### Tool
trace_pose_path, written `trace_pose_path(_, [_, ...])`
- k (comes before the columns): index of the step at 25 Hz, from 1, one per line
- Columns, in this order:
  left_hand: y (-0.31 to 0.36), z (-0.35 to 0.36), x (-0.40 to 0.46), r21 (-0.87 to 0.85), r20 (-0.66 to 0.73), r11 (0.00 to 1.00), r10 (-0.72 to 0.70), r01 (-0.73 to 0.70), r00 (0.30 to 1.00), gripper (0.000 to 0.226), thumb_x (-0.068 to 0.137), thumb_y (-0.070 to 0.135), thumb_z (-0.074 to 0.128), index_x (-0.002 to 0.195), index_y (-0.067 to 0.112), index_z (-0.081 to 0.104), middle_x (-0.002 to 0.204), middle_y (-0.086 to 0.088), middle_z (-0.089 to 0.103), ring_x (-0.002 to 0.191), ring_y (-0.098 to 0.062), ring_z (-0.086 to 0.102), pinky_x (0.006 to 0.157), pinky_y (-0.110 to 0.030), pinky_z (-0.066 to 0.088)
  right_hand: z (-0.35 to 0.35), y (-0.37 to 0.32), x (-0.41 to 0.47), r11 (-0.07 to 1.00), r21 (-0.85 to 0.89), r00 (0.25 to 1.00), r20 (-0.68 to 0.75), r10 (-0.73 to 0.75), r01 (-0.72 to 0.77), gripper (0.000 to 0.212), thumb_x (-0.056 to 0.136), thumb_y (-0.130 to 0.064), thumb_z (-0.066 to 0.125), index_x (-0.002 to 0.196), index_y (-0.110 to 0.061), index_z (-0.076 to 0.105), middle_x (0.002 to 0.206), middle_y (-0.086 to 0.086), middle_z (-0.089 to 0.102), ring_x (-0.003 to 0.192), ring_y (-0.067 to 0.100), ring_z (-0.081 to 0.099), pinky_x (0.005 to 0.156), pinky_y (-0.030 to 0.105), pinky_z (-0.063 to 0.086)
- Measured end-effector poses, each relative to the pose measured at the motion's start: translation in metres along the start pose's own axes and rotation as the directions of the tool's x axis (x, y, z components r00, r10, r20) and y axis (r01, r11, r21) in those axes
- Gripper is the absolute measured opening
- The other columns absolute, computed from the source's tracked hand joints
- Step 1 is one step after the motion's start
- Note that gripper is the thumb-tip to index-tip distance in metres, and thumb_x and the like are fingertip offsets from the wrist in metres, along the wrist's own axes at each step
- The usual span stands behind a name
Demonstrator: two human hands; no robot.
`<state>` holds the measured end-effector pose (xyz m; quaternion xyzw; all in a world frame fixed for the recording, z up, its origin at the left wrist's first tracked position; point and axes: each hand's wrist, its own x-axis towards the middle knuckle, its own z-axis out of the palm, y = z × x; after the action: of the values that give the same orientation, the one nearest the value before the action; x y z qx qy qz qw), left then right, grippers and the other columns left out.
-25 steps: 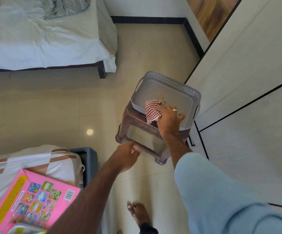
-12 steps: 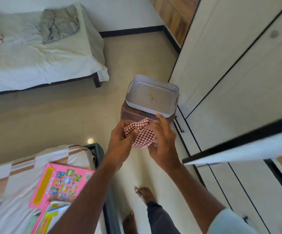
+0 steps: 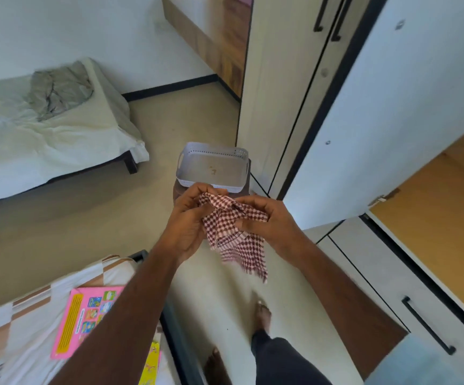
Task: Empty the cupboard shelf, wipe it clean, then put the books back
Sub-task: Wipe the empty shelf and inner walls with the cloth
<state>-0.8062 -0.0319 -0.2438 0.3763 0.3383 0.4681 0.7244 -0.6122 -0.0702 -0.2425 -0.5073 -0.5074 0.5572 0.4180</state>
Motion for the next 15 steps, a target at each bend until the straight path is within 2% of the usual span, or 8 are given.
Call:
trace_pose_path(2, [0.0, 0.026, -0.004, 0.251, -0.085, 0.967, 0.063, -0.04, 0.994, 0.024, 0.096, -0.005, 0.051, 0.105, 0.014, 0.062, 0.11, -0.006, 0.069, 0.1, -0.023, 0.066, 0.082, -0.039, 0.059, -0.011, -0.017, -0.017, 0.986, -0.151, 0.986, -0.14, -0.087, 0.066, 0.034, 0.082, -0.005, 0.08, 0.113, -0.018, 0.074, 0.109, -0.003, 0.075, 0.103, 0.017, 0.071, 0.092, 0.044, 0.059])
trace_pose_path(4, [-0.005, 0.052, -0.01, 0.594, -0.252, 0.798, 0.301, -0.098, 0.92, 0.01, 0.094, 0.014, 0.065, 0.102, 0.018, 0.061, 0.095, 0.001, 0.068, 0.088, -0.012, 0.065, 0.076, -0.031, 0.058, -0.029, -0.032, -0.033, 0.968, -0.207, 0.948, -0.252, -0.194, 0.144, 0.033, 0.081, -0.001, 0.079, 0.109, -0.019, 0.076, 0.104, -0.007, 0.076, 0.099, 0.014, 0.071, 0.089, 0.04, 0.059])
trace_pose_path(5, [-0.008, 0.068, -0.015, 0.673, -0.267, 0.727, 0.413, -0.138, 0.871, 0.01, 0.093, 0.021, 0.068, 0.096, 0.016, 0.061, 0.085, 0.003, 0.066, 0.078, -0.008, 0.063, 0.07, -0.026, 0.054, -0.039, -0.039, -0.041, 0.959, -0.222, 0.93, -0.281, -0.238, 0.178, 0.034, 0.08, 0.002, 0.079, 0.106, -0.02, 0.077, 0.102, -0.008, 0.076, 0.098, 0.013, 0.072, 0.088, 0.039, 0.059])
trace_pose_path(6, [-0.012, 0.089, -0.018, 0.684, -0.215, 0.701, 0.456, -0.2, 0.864, 0.013, 0.094, 0.026, 0.068, 0.093, 0.015, 0.062, 0.081, 0.005, 0.067, 0.074, -0.006, 0.062, 0.066, -0.021, 0.051, -0.052, -0.047, -0.05, 0.948, -0.237, 0.912, -0.3, -0.278, 0.211, 0.036, 0.079, 0.005, 0.079, 0.103, -0.021, 0.077, 0.101, -0.008, 0.077, 0.097, 0.014, 0.072, 0.087, 0.038, 0.059])
trace_pose_path(8, [-0.022, 0.137, -0.025, 0.611, -0.04, 0.744, 0.371, -0.271, 0.928, 0.025, 0.095, 0.039, 0.065, 0.106, 0.016, 0.067, 0.093, 0.006, 0.073, 0.086, -0.006, 0.068, 0.074, -0.018, 0.053, -0.078, -0.06, -0.066, 0.938, -0.242, 0.914, -0.264, -0.308, 0.246, 0.031, 0.079, 0.003, 0.08, 0.101, -0.018, 0.078, 0.099, -0.004, 0.078, 0.095, 0.016, 0.074, 0.086, 0.037, 0.06])
trace_pose_path(10, [-0.03, 0.182, -0.025, 0.498, 0.041, 0.829, 0.272, -0.255, 0.962, 0.043, 0.091, 0.05, 0.065, 0.122, 0.02, 0.064, 0.108, 0.005, 0.074, 0.101, -0.009, 0.07, 0.085, -0.029, 0.058, -0.108, -0.073, -0.085, 0.919, -0.312, 0.94, -0.161, -0.302, 0.242, 0.028, 0.08, -0.003, 0.081, 0.106, -0.015, 0.079, 0.102, 0.0, 0.077, 0.097, 0.018, 0.073, 0.088, 0.037, 0.059])
trace_pose_path(12, [-0.032, 0.221, -0.012, 0.431, 0.088, 0.872, 0.217, -0.233, 0.972, 0.038, 0.095, 0.048, 0.063, 0.121, 0.02, 0.064, 0.109, 0.002, 0.074, 0.103, -0.013, 0.071, 0.089, -0.038, 0.059, -0.144, -0.083, -0.105, 0.925, -0.31, 0.958, -0.109, -0.265, 0.22, 0.037, 0.078, 0.001, 0.082, 0.112, -0.013, 0.077, 0.106, 0.003, 0.077, 0.102, 0.019, 0.072, 0.092, 0.036, 0.057])
trace_pose_path(15, [-0.03, 0.266, 0.015, 0.334, 0.248, 0.93, 0.072, -0.155, 0.966, 0.03, 0.099, 0.039, 0.057, 0.116, 0.016, 0.066, 0.108, -0.007, 0.074, 0.104, -0.024, 0.071, 0.088, -0.047, 0.058, -0.202, -0.094, -0.136, 0.982, -0.098, 0.933, -0.309, -0.187, 0.164, 0.039, 0.072, 0.007, 0.082, 0.108, -0.005, 0.075, 0.098, 0.01, 0.077, 0.093, 0.019, 0.071, 0.085, 0.033, 0.058])
